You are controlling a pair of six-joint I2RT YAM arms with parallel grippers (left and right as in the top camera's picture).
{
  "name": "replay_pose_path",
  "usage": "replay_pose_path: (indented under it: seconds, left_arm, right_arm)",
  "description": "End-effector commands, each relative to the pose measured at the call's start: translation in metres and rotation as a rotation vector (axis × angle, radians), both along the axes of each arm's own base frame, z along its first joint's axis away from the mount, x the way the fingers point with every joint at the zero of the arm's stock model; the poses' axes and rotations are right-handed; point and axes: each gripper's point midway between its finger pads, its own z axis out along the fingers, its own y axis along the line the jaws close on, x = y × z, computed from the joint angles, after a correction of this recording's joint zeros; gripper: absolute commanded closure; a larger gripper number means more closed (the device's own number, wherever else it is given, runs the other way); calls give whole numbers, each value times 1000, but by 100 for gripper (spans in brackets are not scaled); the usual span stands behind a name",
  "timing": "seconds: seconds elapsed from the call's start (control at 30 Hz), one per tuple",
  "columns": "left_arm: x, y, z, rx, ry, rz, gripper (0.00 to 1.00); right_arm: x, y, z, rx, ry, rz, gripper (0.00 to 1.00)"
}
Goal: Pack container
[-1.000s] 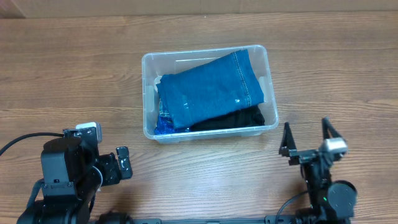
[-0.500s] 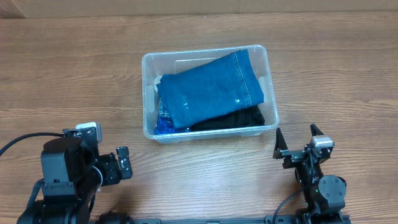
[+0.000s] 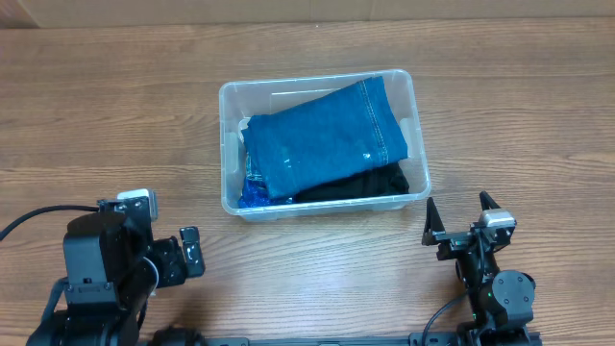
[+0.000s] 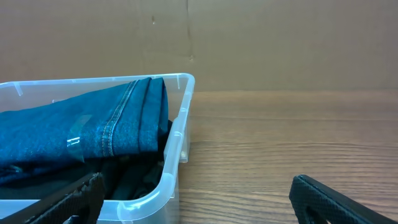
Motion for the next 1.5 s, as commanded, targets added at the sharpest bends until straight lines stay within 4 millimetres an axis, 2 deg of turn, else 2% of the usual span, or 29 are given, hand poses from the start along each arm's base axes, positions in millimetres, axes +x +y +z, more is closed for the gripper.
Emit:
replay_pose_path:
  seconds: [0.0,0.13,0.27,0.37,0.43,0.7,0.87,0.97,1.1,1.47]
  left_arm:
    - [-8,0,0,3,-37,8,0]
    - [-19,8,-7,44,-120,37,0]
    - [-15,12,-24,62,-269,50,0]
    - [0,12,-41,63,-411,54,0]
    - [9,12,-44,65,-496,56,0]
    - [50,14,-25,191,-843,3,0]
    - [66,27,-33,225,-996,81,0]
    - [69,26,-48,218,-960,74,0]
    - [69,26,-80,216,-830,61,0]
    - [69,25,-80,215,-832,59,0]
  right_arm:
    - [-1,2,6,2,-19,11,0]
    - [-1,2,6,2,-19,11,0]
    - [-1,2,6,2,-19,11,0]
    - [-1,2,6,2,-19,11,0]
    - [-1,2,6,2,-19,11,0]
    - [-1,2,6,2,-19,11,0]
    - [-1,2,6,2,-19,11,0]
    - [-1,2,6,2,-19,11,0]
    - [-1,2,6,2,-19,11,0]
    - [-1,2,6,2,-19,11,0]
